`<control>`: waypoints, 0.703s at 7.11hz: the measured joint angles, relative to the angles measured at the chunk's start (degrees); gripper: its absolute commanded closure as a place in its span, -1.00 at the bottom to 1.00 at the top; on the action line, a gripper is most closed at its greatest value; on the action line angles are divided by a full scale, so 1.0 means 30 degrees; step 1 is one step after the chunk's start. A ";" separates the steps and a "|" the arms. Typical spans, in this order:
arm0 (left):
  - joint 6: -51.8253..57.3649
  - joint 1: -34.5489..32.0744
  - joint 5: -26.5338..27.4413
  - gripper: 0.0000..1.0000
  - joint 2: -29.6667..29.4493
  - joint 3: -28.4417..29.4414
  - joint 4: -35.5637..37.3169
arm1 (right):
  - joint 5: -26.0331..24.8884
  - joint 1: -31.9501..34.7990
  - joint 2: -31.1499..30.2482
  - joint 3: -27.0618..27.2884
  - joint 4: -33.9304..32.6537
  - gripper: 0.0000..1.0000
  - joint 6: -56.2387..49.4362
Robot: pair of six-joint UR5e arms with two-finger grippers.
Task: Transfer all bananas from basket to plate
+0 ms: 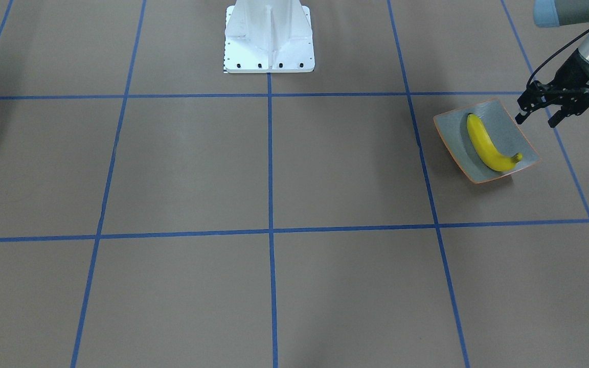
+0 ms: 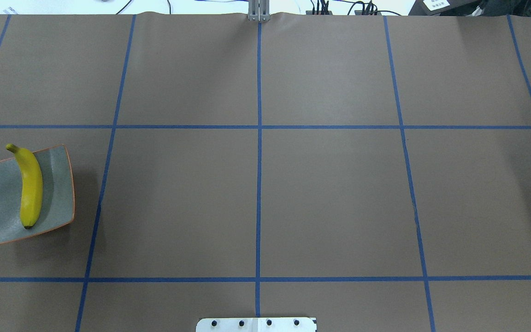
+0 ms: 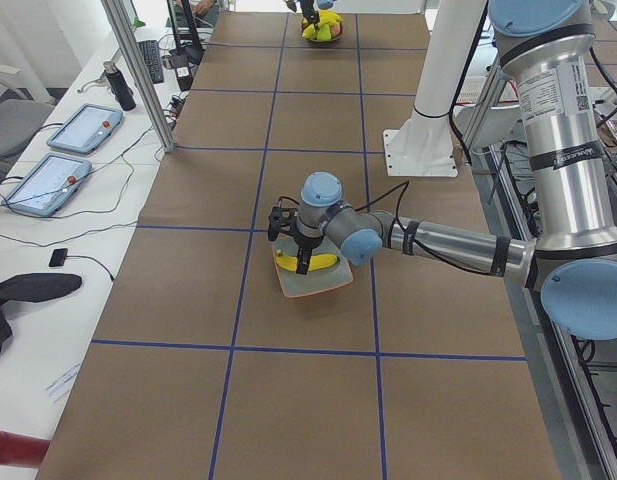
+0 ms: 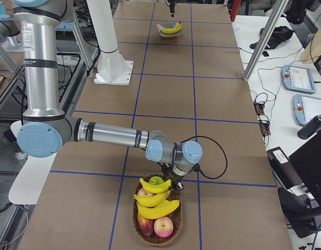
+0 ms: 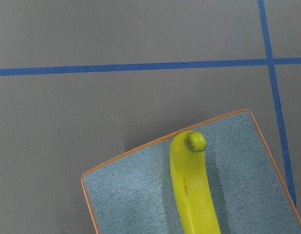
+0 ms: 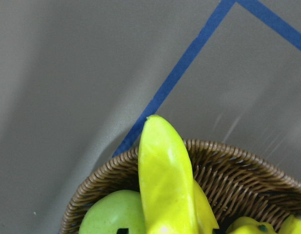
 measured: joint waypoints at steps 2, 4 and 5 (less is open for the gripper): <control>0.0000 -0.0004 -0.0019 -0.76 -0.0001 -0.0037 -0.0039 | -0.0056 -0.0044 0.0352 -0.0518 0.0004 0.99 -0.0192; -0.0006 -0.0015 -0.0042 -0.76 0.0013 -0.0060 -0.0155 | -0.0046 -0.0051 0.0488 -0.0636 -0.0016 1.00 -0.0259; -0.0019 -0.0024 -0.0056 -0.76 0.0009 -0.0071 -0.0170 | 0.0034 0.0036 0.0588 -0.0551 -0.0065 1.00 -0.0289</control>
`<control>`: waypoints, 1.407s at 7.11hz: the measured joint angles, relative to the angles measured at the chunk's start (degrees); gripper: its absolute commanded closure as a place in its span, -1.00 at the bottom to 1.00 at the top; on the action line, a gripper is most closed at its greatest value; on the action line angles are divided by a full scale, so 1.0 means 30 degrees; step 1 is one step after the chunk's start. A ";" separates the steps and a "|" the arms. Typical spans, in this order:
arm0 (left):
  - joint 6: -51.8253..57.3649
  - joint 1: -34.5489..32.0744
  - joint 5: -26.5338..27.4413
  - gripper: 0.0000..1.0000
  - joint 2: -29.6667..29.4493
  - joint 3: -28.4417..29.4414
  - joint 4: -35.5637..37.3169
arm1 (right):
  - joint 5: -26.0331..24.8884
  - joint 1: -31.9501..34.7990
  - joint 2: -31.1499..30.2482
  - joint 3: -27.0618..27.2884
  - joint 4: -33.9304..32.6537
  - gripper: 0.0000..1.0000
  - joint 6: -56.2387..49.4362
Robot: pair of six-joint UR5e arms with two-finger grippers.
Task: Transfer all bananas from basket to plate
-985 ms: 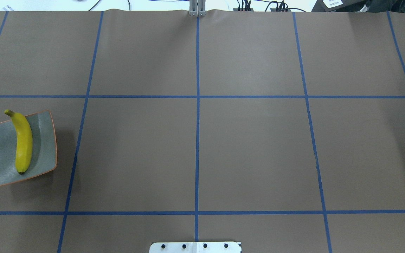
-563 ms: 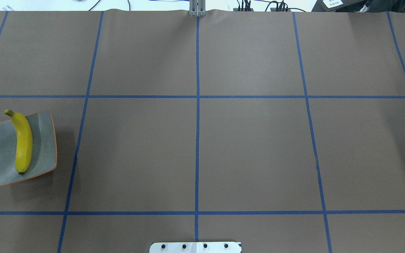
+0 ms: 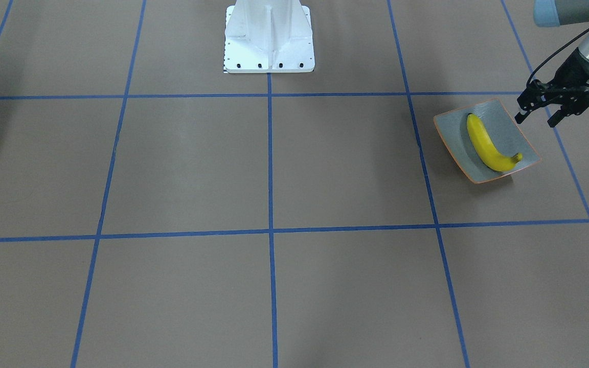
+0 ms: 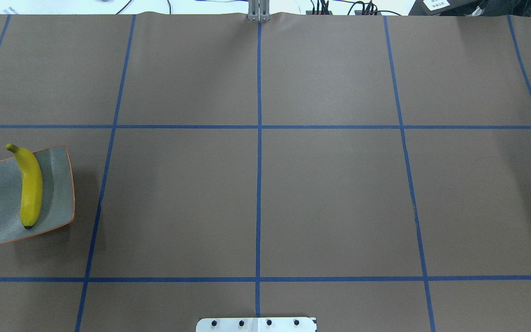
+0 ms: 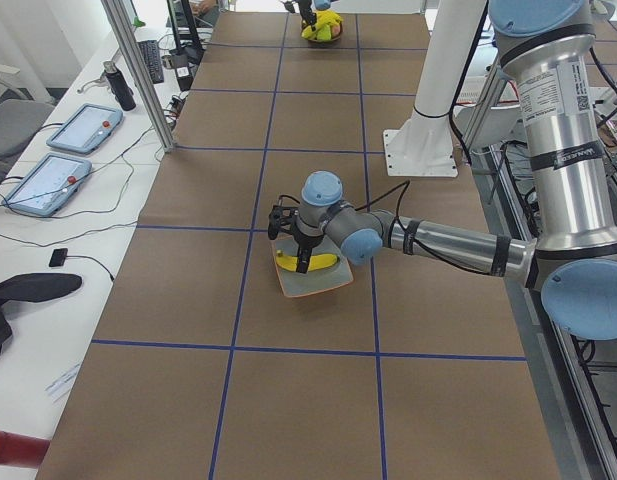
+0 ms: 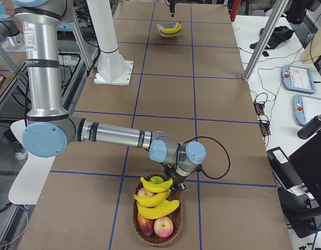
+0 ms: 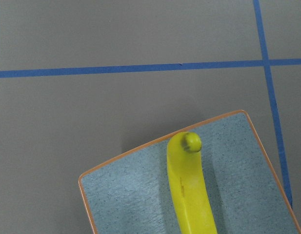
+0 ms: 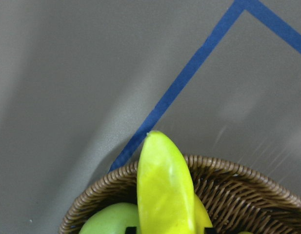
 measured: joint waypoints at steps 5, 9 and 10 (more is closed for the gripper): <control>-0.0194 -0.0007 -0.0110 -0.76 -0.0051 -0.0150 -0.0009 | 0.0309 0.1867 0.1146 0.4103 -0.7083 1.00 -0.1630; -0.2430 0.0198 -0.0397 -0.76 -0.1595 0.0004 -0.0024 | 0.3590 -0.0180 0.2955 0.6472 -0.7835 1.00 0.5054; -0.3560 0.0247 -0.0837 -0.76 -0.2425 0.0030 -0.0025 | 0.3976 -0.1322 0.4113 0.6994 -0.7814 1.00 0.7843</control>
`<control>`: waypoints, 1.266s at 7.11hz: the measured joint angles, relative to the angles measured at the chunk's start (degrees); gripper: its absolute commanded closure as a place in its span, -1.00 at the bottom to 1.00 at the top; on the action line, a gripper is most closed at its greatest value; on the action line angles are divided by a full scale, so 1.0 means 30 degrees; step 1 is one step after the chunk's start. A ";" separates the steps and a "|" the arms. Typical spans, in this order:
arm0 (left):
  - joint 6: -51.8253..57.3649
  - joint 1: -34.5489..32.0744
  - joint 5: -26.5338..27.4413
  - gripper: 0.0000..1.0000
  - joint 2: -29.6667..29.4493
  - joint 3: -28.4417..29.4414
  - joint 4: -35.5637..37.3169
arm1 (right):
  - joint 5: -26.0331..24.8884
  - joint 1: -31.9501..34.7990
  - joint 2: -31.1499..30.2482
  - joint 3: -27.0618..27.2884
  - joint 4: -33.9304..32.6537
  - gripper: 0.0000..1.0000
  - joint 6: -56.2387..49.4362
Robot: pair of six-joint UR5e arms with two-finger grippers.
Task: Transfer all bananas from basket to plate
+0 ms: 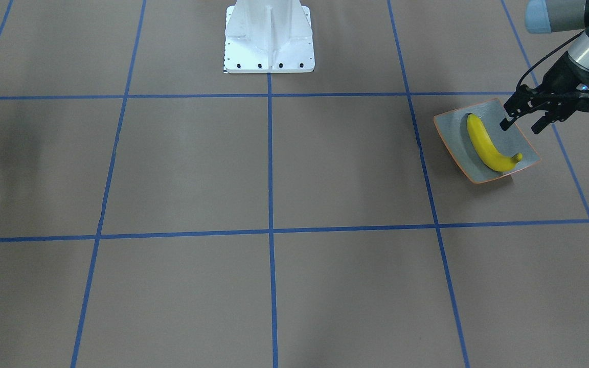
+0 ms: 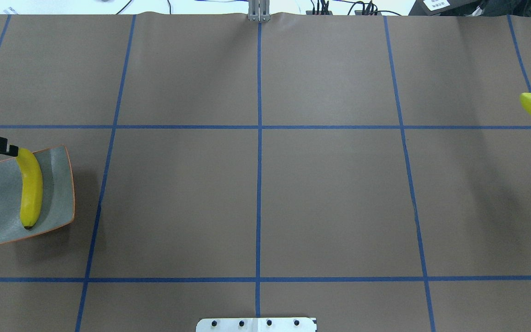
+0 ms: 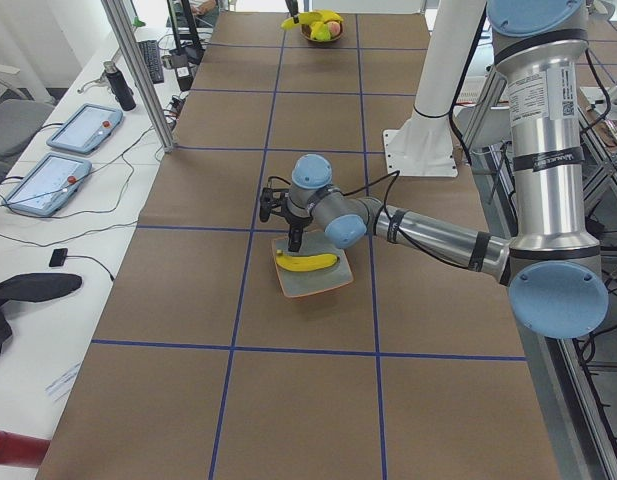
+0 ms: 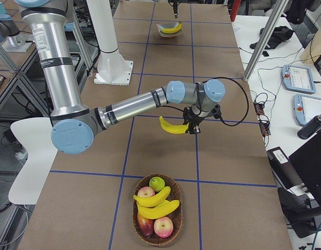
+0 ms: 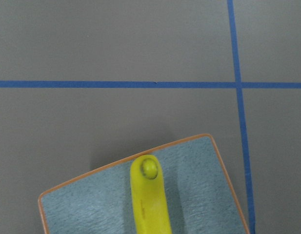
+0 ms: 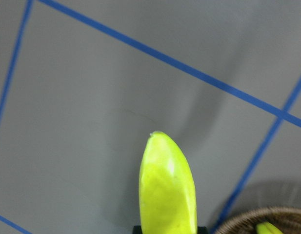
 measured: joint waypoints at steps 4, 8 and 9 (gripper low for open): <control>-0.4553 0.1468 -0.0365 -0.76 -0.3133 0.0067 0.0177 | 0.0054 -0.4759 0.2825 0.0170 0.6883 1.00 1.4015; -0.8820 0.4080 -0.0305 -0.76 -0.7586 0.0147 0.0317 | -0.1602 -0.8378 0.5365 -0.1452 1.3666 1.00 2.2098; -0.9548 0.4696 -0.0340 -0.76 -0.8610 0.0117 0.0315 | -0.2023 -0.9051 0.5696 -0.1746 1.5654 1.00 2.3444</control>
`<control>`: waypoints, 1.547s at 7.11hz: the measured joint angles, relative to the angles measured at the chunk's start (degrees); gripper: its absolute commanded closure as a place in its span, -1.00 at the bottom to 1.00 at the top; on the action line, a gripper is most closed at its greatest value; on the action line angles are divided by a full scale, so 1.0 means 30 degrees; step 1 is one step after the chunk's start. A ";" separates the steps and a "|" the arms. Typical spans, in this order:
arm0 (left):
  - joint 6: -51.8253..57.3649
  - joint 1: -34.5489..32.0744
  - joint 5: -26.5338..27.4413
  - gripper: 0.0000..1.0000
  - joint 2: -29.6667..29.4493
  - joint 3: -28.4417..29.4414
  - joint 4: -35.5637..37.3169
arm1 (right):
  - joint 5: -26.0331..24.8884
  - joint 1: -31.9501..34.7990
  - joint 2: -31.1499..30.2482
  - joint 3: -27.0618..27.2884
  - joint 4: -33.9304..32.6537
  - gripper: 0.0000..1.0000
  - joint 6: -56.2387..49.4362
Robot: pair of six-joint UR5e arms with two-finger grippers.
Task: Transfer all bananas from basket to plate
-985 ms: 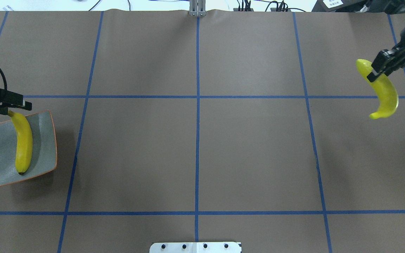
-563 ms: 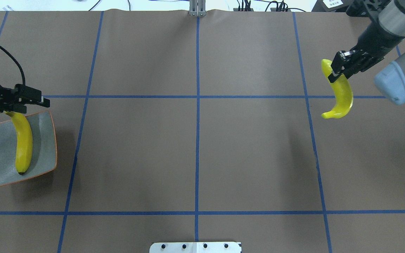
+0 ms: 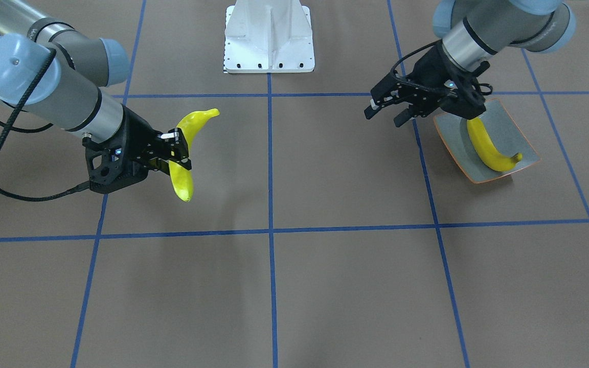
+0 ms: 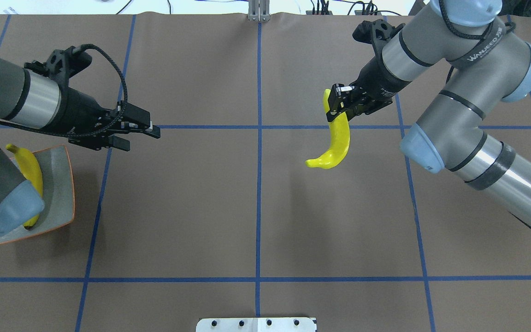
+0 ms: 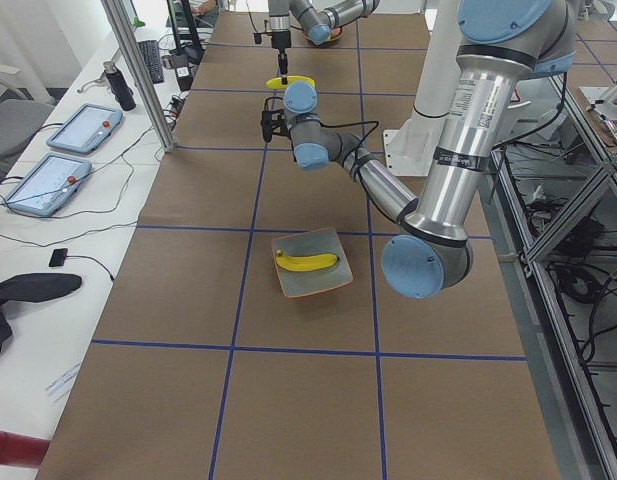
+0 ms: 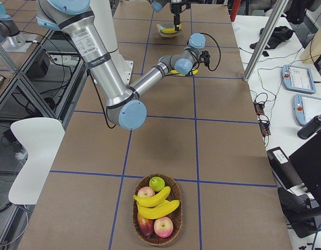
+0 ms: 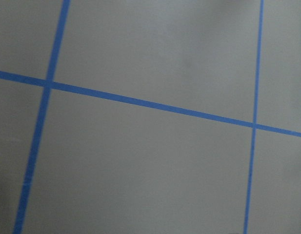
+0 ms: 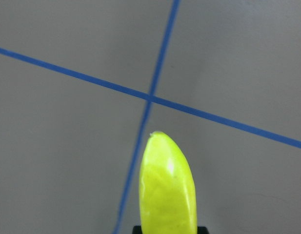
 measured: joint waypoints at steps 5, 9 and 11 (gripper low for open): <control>-0.0498 0.2034 0.0083 -0.76 -0.2589 0.0110 -0.0038 | -0.0608 -0.1811 0.1530 -0.0156 0.3568 1.00 0.1351; -0.0595 0.3299 0.0155 -0.76 -0.4112 0.0790 -0.0155 | -0.1910 -0.2952 0.1905 -0.0136 0.6367 1.00 0.3169; -0.0611 0.3537 0.0156 -0.76 -0.4273 0.0855 -0.0260 | -0.2635 -0.3471 0.1812 -0.0165 0.8252 1.00 0.4625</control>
